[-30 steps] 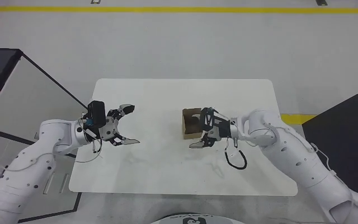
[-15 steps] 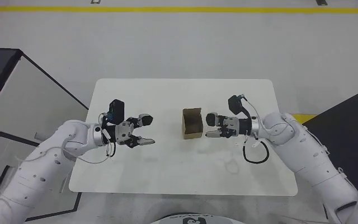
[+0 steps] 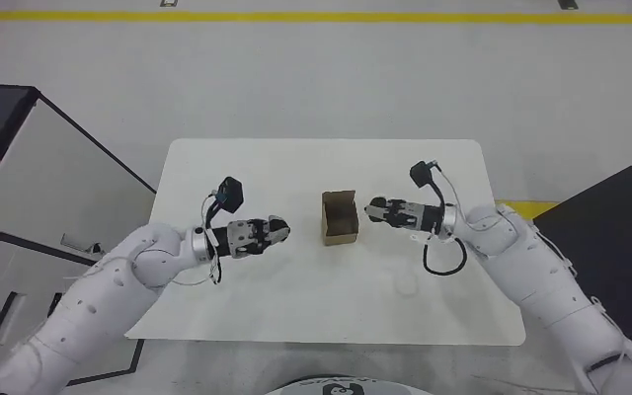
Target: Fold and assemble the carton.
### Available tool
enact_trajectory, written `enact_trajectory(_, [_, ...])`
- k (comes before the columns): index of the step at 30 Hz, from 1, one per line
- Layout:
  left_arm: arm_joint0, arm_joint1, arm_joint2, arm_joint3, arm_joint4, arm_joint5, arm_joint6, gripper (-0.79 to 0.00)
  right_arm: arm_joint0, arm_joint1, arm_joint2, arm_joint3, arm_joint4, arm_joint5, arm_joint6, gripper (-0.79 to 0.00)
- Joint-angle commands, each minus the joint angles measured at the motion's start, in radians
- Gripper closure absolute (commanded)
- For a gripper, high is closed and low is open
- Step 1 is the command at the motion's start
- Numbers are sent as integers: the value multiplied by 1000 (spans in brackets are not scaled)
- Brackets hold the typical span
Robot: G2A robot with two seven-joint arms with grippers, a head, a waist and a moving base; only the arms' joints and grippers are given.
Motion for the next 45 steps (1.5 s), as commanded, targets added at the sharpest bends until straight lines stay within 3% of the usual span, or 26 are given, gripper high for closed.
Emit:
enact_trajectory(1, [-50, -21, 51, 15, -87, 45, -83, 0, 15, -7, -13, 28, 38, 26, 23, 0])
enact_trajectory(8, [-174, -93, 168, 147, -292, 120, -213, 0, 73, -39, -67, 121, 131, 65, 116, 0])
enact_trajectory(18, [-156, -104, 184, 161, -337, 130, -203, 0, 73, -44, -75, 105, 83, 84, 103, 0])
enact_trajectory(24, [-202, -176, 261, 273, -452, 87, -160, 0, 87, -68, -103, 148, 69, 84, 58, 0])
enact_trajectory(32, [-282, -266, 328, 433, -426, 84, -110, 0, 108, -93, -125, 216, 81, 38, 56, 0])
enact_trajectory(45, [-339, -376, 388, 603, -390, 70, -89, 0, 139, -131, -156, 279, 70, 24, 54, 0])
